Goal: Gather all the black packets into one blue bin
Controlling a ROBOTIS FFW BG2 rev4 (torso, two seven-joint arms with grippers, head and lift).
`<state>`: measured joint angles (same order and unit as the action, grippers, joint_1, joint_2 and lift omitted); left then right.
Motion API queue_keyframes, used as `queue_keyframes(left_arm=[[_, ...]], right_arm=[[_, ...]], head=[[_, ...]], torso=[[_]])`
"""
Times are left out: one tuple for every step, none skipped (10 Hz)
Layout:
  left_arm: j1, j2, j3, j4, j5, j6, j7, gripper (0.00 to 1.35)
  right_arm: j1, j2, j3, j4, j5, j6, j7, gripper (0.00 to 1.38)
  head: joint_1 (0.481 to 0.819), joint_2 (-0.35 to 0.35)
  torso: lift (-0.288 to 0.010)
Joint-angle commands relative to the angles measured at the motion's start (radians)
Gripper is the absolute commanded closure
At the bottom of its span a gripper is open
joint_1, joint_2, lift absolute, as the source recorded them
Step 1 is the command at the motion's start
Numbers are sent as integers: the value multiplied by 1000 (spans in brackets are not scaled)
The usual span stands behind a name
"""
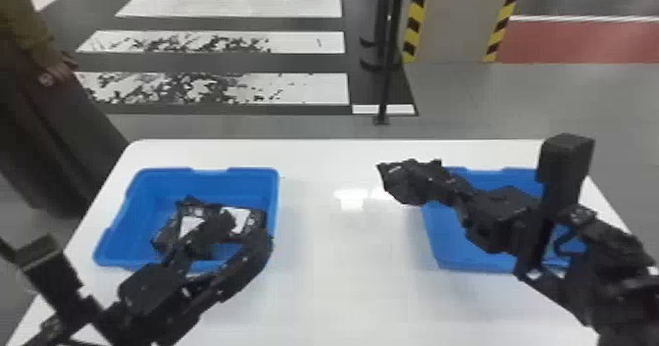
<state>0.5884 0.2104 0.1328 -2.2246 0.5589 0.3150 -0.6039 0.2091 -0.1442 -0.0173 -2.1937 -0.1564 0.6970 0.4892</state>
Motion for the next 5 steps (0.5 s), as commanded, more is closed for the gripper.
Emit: queue_keyframes(left_arm=[[-78, 18, -65, 64, 129, 21, -19, 344], [-125, 26, -97, 91, 185, 38, -30, 344], [-156, 26, -115, 113, 213, 21, -31, 344], [-191, 26, -137, 137, 257, 19, -31, 344], [-225, 27, -169, 179, 311, 4, -33, 344]], right_arm=[[9, -5, 39, -41, -17, 0, 6, 1277], [14, -8, 63, -68, -15, 0, 9, 1277], [17, -11, 89, -88, -15, 0, 14, 1277], [22, -14, 111, -100, -17, 0, 17, 1277], [31, -15, 127, -122, -15, 0, 22, 1277]], head=[[695, 18], [695, 16], [695, 12], [695, 15], [695, 25]], torso=[[-110], [-110], [-110], [-110], [-110]])
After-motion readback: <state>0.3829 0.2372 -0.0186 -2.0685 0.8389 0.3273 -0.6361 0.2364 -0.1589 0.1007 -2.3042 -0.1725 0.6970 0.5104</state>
